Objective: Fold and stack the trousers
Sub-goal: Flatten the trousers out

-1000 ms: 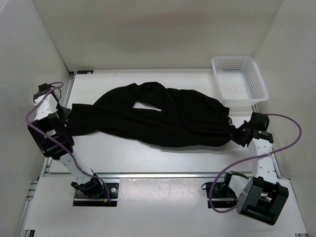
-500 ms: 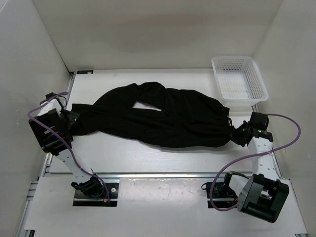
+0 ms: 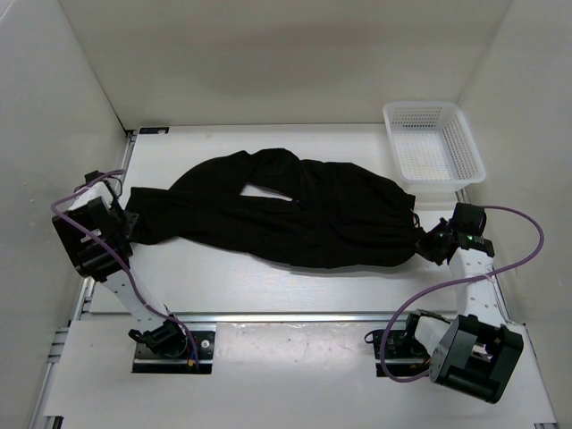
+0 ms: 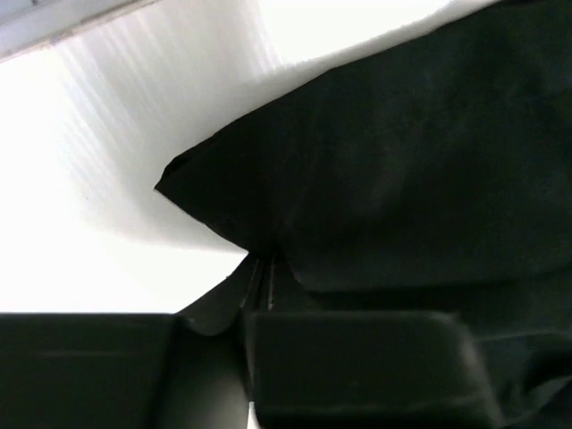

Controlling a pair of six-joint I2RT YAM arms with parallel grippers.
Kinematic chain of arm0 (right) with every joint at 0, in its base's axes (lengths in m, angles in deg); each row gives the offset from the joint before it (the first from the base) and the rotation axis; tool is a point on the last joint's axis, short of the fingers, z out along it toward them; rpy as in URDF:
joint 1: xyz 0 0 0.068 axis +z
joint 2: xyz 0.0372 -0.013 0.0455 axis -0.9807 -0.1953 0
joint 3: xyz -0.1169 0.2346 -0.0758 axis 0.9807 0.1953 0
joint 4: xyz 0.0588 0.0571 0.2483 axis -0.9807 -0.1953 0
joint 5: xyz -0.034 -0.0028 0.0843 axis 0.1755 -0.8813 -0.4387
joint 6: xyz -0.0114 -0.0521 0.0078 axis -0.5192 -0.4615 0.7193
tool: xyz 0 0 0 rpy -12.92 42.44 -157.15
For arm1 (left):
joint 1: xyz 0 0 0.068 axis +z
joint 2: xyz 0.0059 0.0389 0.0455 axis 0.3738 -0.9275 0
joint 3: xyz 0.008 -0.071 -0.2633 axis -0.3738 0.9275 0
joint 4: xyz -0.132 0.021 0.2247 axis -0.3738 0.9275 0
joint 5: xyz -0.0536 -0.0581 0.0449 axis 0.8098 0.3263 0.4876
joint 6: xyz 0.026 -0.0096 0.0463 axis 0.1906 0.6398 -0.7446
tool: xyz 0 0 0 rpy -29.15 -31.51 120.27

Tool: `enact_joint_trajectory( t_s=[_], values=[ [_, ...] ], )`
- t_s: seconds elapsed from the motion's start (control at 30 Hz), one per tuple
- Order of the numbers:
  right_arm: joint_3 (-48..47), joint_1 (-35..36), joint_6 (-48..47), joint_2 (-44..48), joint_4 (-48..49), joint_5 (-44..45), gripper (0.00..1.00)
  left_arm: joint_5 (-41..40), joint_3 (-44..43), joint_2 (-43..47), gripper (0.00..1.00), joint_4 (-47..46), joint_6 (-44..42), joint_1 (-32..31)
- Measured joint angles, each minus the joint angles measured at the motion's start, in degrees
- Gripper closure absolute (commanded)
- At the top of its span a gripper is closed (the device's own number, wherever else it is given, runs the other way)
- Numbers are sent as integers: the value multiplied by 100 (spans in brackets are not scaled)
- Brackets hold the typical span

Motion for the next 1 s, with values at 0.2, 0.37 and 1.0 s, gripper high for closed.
enact_joint_trajectory(
  t_s=[0.2, 0.37, 1.0],
  values=[
    [-2, -2, 0, 7, 0, -42, 100, 11, -28, -13, 90, 20, -66, 2],
    [-212, -4, 9, 74, -162, -96, 100, -57, -411, 372, 90, 334, -125, 2],
    [-3453, -2, -146, 439, -1530, -302, 100, 898, -3825, 2135, 90, 1309, -341, -4]
  ],
)
